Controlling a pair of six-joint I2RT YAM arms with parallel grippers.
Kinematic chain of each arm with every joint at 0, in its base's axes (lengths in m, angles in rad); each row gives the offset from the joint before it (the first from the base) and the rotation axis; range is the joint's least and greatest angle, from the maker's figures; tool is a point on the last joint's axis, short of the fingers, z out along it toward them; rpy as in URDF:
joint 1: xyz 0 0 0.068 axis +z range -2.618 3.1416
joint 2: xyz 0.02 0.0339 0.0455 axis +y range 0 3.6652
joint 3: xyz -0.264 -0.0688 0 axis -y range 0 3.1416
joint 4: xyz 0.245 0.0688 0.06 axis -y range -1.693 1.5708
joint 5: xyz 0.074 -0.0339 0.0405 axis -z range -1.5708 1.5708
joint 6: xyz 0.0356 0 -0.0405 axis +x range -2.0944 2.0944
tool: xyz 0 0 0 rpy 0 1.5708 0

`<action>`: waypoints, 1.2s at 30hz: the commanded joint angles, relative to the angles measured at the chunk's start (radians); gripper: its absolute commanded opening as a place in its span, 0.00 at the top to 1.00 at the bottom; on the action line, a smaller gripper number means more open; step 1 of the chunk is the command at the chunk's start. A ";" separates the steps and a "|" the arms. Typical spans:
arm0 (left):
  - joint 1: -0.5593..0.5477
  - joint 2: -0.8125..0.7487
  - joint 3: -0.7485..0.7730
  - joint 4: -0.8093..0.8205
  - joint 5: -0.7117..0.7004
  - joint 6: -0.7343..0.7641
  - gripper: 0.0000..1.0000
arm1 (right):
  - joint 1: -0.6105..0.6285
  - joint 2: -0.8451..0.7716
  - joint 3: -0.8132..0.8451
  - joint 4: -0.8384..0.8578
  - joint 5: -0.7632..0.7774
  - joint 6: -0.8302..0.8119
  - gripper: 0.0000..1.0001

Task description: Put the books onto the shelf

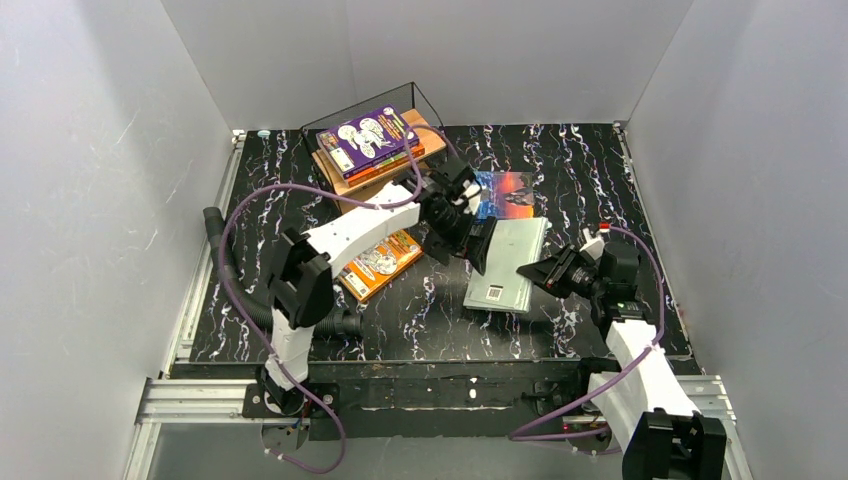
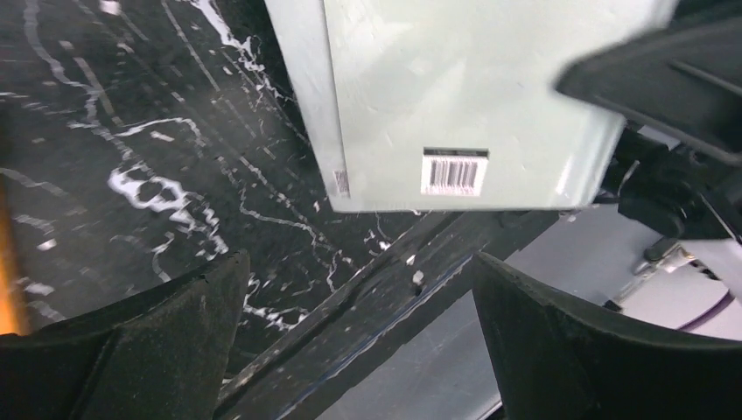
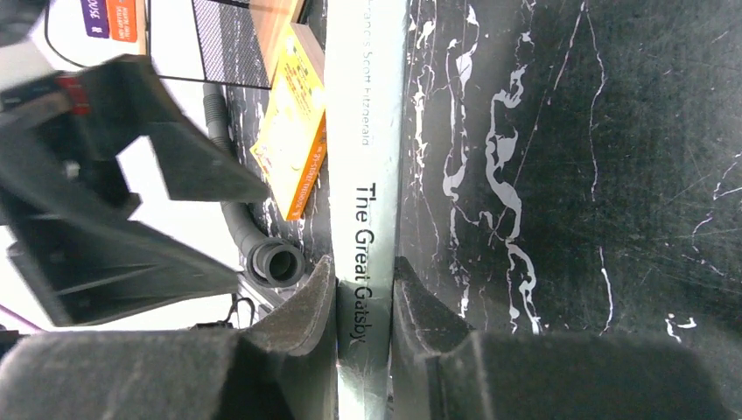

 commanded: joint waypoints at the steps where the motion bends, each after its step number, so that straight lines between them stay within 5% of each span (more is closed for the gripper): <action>1: 0.011 -0.112 0.110 -0.285 -0.075 0.141 0.02 | 0.001 -0.054 0.083 0.022 -0.029 0.052 0.99; 9: 0.199 -0.195 0.369 -0.573 -0.284 0.136 0.02 | 0.008 -0.072 0.131 0.038 -0.029 0.103 0.99; 16: 0.328 -0.350 0.301 -0.620 -0.420 0.117 0.02 | 0.175 -0.013 0.141 0.240 0.127 0.258 0.99; 23: 0.412 -0.513 0.160 -0.594 -0.384 0.023 0.02 | 0.401 0.273 0.262 0.502 0.262 0.399 0.99; 36: 0.433 -0.650 0.119 -0.663 -0.435 -0.002 0.02 | 0.539 0.556 0.457 0.737 0.371 0.527 0.99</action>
